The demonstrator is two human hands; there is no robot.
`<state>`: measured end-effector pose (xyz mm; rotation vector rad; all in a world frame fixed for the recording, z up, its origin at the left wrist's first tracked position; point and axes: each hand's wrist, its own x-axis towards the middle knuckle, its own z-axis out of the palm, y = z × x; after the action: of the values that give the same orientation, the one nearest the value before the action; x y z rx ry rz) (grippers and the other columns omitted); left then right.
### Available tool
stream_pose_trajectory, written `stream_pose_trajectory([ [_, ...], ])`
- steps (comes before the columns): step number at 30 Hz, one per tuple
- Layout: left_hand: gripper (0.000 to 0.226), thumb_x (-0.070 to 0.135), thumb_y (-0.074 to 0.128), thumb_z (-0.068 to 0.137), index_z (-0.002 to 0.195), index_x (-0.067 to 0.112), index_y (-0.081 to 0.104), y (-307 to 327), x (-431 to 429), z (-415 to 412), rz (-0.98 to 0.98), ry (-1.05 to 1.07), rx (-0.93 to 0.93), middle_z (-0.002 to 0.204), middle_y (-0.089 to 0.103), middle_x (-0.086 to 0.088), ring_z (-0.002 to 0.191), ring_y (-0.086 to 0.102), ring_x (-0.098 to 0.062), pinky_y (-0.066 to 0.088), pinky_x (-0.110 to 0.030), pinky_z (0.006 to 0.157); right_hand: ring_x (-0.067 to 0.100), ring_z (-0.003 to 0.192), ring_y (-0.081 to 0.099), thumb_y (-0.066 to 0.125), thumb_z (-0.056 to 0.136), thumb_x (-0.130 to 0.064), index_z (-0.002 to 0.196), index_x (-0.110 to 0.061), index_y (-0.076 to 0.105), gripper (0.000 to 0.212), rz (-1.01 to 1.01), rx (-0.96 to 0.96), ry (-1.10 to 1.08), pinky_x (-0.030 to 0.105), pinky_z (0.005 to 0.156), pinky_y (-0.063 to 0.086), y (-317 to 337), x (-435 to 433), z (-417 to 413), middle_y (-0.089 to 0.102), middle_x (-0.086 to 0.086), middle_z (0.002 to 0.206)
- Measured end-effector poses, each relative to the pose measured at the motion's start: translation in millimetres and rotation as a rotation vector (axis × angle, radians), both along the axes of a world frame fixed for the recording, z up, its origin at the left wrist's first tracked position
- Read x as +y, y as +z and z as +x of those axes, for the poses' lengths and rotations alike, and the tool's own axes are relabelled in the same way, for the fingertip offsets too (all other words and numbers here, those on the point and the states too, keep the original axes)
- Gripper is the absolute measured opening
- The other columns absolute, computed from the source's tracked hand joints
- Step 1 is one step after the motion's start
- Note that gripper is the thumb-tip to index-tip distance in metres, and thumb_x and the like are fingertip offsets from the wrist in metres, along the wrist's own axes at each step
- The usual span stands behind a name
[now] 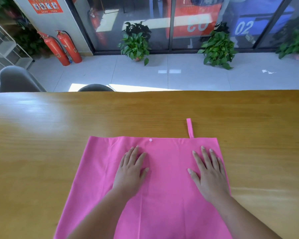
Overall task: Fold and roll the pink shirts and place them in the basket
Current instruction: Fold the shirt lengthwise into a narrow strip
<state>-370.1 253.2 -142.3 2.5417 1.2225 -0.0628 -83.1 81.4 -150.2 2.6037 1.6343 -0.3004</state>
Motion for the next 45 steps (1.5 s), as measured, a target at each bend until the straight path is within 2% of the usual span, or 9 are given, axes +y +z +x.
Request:
stream_pose_trajectory([
  [5, 0.058, 0.046, 0.038, 0.108, 0.161, 0.021, 0.038, 1, 38, -47, 0.073, 0.129, -0.122, 0.175, 0.021, -0.003, 0.163, 0.009, -0.024, 0.017, -0.047, 0.132, 0.027, 0.162, -0.019, 0.011, 0.106, -0.069, 0.170, -0.031, 0.008, 0.075, -0.003, -0.005, -0.045, 0.055, 0.132, 0.009, 14, 29, -39, -0.017, 0.002, 0.177],
  [14, 0.060, 0.031, 0.055, 0.102, 0.158, 0.018, 0.039, 2, 133, -107, 0.095, 0.090, -0.034, 0.166, 0.036, -0.002, 0.161, 0.018, -0.029, 0.013, -0.047, 0.132, 0.028, 0.163, -0.013, 0.008, 0.104, -0.074, 0.170, -0.035, 0.003, 0.076, 0.059, 0.070, -0.048, 0.052, 0.132, 0.007, 4, 159, -161, -0.014, 0.008, 0.177],
  [19, 0.043, 0.032, 0.069, 0.093, 0.135, 0.031, 0.061, 7, 180, -120, 0.099, 0.056, 0.004, 0.130, 0.054, 0.004, 0.126, 0.050, -0.026, 0.040, -0.041, 0.110, 0.026, 0.164, -0.008, 0.016, 0.105, -0.073, 0.170, -0.035, 0.007, 0.075, 0.094, -0.016, -0.065, 0.052, 0.131, 0.012, 0, 157, -165, -0.005, 0.008, 0.178],
  [26, 0.010, 0.036, 0.062, 0.101, 0.108, 0.034, 0.069, 21, 212, -128, 0.028, -0.078, -0.055, 0.100, 0.068, 0.015, 0.106, 0.055, -0.017, 0.042, -0.037, 0.095, 0.025, 0.164, -0.007, 0.016, 0.105, -0.071, 0.170, -0.035, 0.010, 0.074, 0.090, -0.037, -0.078, 0.051, 0.131, 0.015, 2, 160, -171, -0.002, 0.007, 0.178],
  [30, 0.025, 0.051, 0.056, 0.104, 0.105, 0.032, 0.071, 56, 238, -142, 0.045, -0.244, 0.080, 0.083, 0.058, 0.009, 0.092, 0.052, -0.016, 0.041, -0.036, 0.094, 0.025, 0.164, -0.008, 0.018, 0.105, -0.069, 0.169, -0.036, 0.011, 0.073, 0.090, -0.039, -0.075, 0.051, 0.131, 0.014, 4, 161, -172, -0.003, 0.006, 0.178],
  [33, 0.049, 0.071, 0.044, 0.101, 0.079, 0.031, 0.060, 87, 264, -155, 0.033, -0.320, 0.235, 0.072, 0.057, 0.010, 0.085, 0.048, -0.014, 0.038, -0.036, 0.090, 0.024, 0.164, -0.009, 0.018, 0.104, -0.070, 0.169, -0.039, 0.010, 0.072, 0.083, -0.054, -0.073, 0.051, 0.131, 0.014, 6, 161, -173, -0.005, 0.005, 0.178],
  [35, 0.058, 0.076, 0.049, 0.097, 0.071, 0.025, 0.057, 105, 278, -163, -0.068, -0.207, 0.228, 0.070, 0.056, 0.003, 0.080, 0.048, -0.016, 0.037, -0.036, 0.081, 0.024, 0.164, -0.009, 0.017, 0.104, -0.070, 0.169, -0.039, 0.009, 0.072, 0.085, -0.056, -0.072, 0.051, 0.131, 0.014, 6, 162, -172, -0.005, 0.005, 0.178],
  [40, 0.054, 0.046, 0.072, 0.099, 0.073, 0.007, 0.046, 148, 269, -156, -0.774, 0.109, -0.237, 0.071, 0.041, -0.001, 0.065, 0.040, -0.012, 0.033, -0.019, 0.059, 0.024, 0.164, -0.010, 0.015, 0.105, -0.070, 0.169, -0.039, 0.007, 0.072, 0.088, -0.050, -0.070, 0.051, 0.131, 0.014, 7, 161, -172, -0.007, 0.005, 0.178],
  [45, 0.033, 0.053, 0.079, 0.090, 0.095, 0.029, 0.057, 148, 285, -161, -0.349, -0.130, 0.283, 0.081, 0.059, 0.014, 0.078, 0.058, -0.015, 0.048, -0.033, 0.065, 0.023, 0.163, -0.011, 0.012, 0.105, -0.071, 0.169, -0.040, 0.007, 0.071, 0.085, -0.044, -0.066, 0.049, 0.132, 0.012, 10, 161, -173, -0.006, 0.006, 0.178],
])
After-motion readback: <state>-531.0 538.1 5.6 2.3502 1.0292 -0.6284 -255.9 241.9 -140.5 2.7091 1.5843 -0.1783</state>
